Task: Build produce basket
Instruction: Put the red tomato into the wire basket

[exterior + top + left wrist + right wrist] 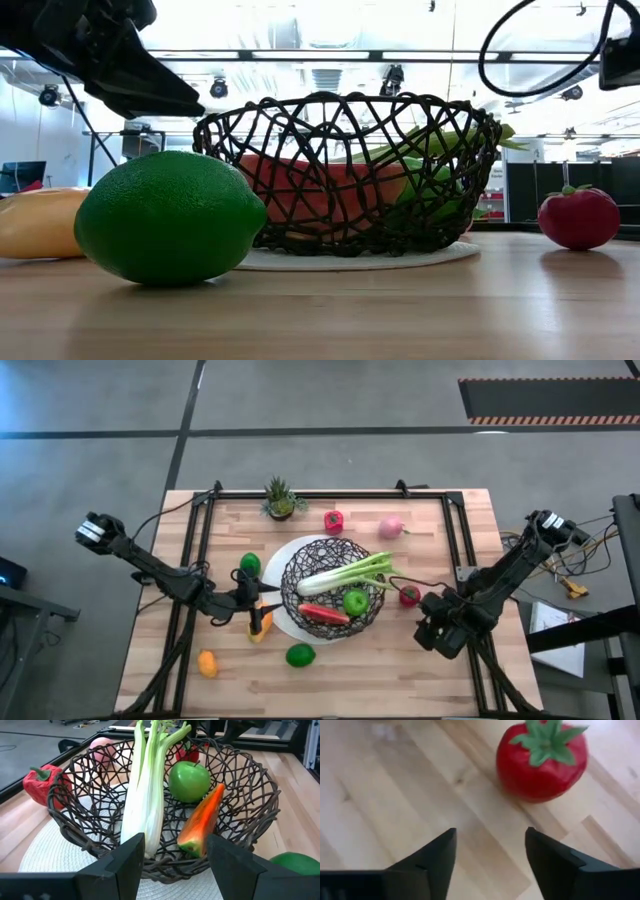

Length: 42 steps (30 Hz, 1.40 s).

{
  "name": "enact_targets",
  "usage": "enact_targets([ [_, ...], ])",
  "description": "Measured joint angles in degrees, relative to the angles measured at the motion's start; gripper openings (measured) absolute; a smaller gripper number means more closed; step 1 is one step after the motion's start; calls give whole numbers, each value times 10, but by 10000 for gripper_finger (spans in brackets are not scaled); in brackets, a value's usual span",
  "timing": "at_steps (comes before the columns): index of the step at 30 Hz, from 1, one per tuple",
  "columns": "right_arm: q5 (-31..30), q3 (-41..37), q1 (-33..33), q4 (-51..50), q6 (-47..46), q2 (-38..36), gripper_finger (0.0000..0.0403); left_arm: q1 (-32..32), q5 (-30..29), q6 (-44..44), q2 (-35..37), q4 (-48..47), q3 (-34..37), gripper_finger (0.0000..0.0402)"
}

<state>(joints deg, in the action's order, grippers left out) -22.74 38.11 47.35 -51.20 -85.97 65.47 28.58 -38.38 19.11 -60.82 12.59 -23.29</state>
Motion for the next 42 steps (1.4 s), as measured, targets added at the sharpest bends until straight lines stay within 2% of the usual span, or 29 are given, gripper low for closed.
enact_targets([
  [8, -68, -39, -9, -10, -4, 0, 347, 0, 0, 0, 0, 5, 0, 196],
  [12, -88, -63, -22, -3, -13, 3, 380, -1, 0, 0, 0, 5, 0, 196],
  [15, -105, -80, -30, 10, -12, 3, 384, -1, 0, 0, 0, 5, 0, 196],
  [20, -179, -106, -40, 51, -8, 3, 384, -1, 0, 0, 0, 7, 0, 196],
  [26, -238, -114, -48, 69, 23, 3, 384, -1, 0, 0, 0, 7, 0, 196],
  [42, -233, -114, -78, 99, 96, 3, 384, -1, 0, 0, 0, 7, 0, 196],
])
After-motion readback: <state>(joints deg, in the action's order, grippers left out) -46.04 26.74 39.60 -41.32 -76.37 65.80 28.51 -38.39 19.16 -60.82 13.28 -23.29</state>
